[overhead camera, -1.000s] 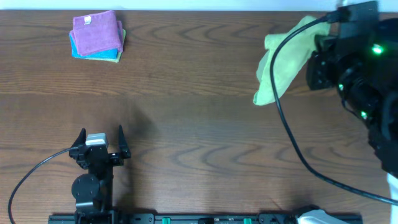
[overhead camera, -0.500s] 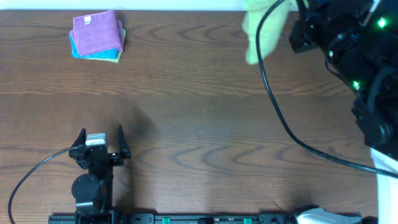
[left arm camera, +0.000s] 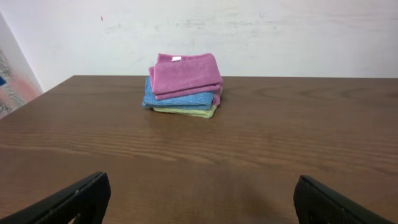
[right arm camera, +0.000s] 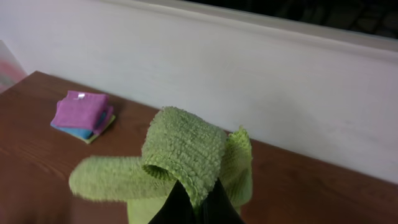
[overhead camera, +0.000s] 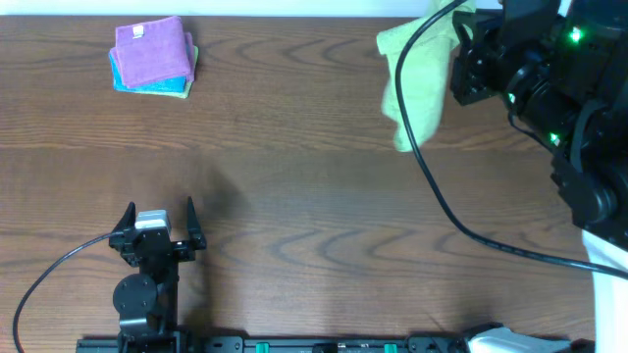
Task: Fold the cloth
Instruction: 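Raise the held cloth high and swing it toward the table center, then lower the hanging cloth onto the table center with the right gripper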
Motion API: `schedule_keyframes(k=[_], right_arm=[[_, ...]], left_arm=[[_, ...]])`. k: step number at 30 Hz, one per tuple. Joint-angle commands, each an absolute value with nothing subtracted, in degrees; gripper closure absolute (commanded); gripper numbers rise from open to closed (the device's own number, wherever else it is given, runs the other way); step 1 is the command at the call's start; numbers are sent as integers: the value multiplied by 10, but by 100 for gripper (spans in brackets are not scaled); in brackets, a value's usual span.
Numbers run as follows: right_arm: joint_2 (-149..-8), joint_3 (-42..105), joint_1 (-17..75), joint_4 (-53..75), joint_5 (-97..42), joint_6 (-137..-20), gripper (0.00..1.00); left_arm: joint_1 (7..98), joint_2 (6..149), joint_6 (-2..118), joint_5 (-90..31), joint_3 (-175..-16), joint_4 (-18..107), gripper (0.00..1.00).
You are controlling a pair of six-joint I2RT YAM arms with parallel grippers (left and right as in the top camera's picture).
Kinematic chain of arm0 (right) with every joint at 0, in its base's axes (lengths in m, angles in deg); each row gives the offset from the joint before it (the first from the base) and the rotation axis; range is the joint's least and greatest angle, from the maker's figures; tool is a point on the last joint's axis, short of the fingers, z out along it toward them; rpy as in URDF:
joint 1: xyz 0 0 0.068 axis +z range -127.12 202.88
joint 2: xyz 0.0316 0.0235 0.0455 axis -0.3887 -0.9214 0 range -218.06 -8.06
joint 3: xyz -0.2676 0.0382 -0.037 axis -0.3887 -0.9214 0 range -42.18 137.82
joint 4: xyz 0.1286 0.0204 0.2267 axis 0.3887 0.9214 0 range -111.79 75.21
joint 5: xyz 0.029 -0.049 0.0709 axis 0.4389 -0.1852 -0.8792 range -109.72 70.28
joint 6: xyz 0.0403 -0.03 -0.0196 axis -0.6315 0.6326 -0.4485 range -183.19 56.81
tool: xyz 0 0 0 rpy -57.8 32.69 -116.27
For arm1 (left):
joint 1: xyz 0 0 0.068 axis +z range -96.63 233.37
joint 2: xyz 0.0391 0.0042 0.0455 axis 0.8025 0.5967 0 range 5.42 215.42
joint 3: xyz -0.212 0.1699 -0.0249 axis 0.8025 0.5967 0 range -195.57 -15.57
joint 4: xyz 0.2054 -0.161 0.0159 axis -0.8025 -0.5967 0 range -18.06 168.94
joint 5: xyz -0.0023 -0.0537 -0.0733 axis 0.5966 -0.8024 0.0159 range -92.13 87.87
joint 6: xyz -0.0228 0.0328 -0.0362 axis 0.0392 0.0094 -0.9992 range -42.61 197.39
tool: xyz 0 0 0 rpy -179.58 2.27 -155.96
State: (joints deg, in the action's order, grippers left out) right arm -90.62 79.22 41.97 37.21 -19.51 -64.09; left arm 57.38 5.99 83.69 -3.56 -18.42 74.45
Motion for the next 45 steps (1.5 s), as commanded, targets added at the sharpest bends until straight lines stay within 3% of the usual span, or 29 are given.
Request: schedule_keyframes(k=[1,13,20,21,22,32,38,45], right_arm=[[-905,797,425,347,-198,-635,99],[-917,797,425,196,-277,-628,98],[-920,797,425,180,-288,-627,95],[-920,797,425,182,-300,-627,64],[-920,797,425,184,-311,-627,1],[-920,797,424,241,-309,-582,1],[-950,796,424,377,-211,-562,1],[-1087,791,423,542,-202,-581,1]], left_arm=[[575,56,847,-28,-164,734,5],[575,56,847,-28,-164,734,4],[575,56,847,-28,-164,734,5],[575,56,847,-28,-164,734,5],[575,56,847,-28,-164,734,4],[575,56,847,-28,-164,734,5],[575,56,847,-28,-164,734,5],[575,56,847,-28,-164,734,5]])
